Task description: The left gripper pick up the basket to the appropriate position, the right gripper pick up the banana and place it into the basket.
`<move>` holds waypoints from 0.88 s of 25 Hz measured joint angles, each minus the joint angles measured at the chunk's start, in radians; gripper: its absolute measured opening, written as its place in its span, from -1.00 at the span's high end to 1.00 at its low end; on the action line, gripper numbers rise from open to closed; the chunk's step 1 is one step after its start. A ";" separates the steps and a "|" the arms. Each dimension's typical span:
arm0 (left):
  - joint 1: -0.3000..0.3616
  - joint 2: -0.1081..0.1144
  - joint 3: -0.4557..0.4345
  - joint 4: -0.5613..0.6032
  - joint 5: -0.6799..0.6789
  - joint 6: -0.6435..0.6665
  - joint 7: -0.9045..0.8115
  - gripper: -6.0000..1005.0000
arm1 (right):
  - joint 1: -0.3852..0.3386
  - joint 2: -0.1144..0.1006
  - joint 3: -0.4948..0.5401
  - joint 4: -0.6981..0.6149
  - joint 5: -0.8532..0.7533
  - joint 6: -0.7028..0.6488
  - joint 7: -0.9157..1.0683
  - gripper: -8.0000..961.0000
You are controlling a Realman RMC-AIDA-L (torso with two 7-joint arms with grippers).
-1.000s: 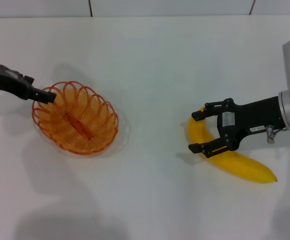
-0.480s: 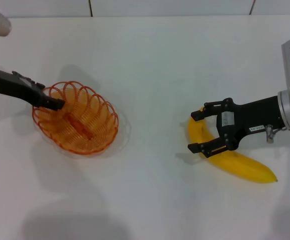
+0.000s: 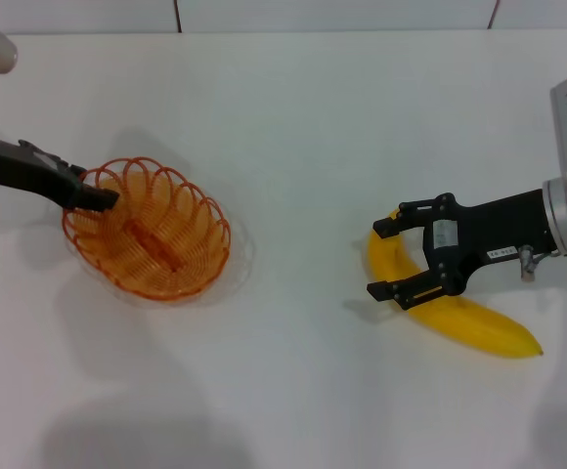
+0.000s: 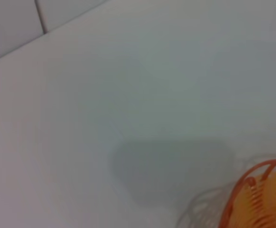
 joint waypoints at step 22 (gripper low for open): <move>0.084 0.003 -0.003 0.186 -0.106 0.152 -0.005 0.68 | -0.007 0.000 0.000 -0.002 0.000 0.000 0.005 -0.86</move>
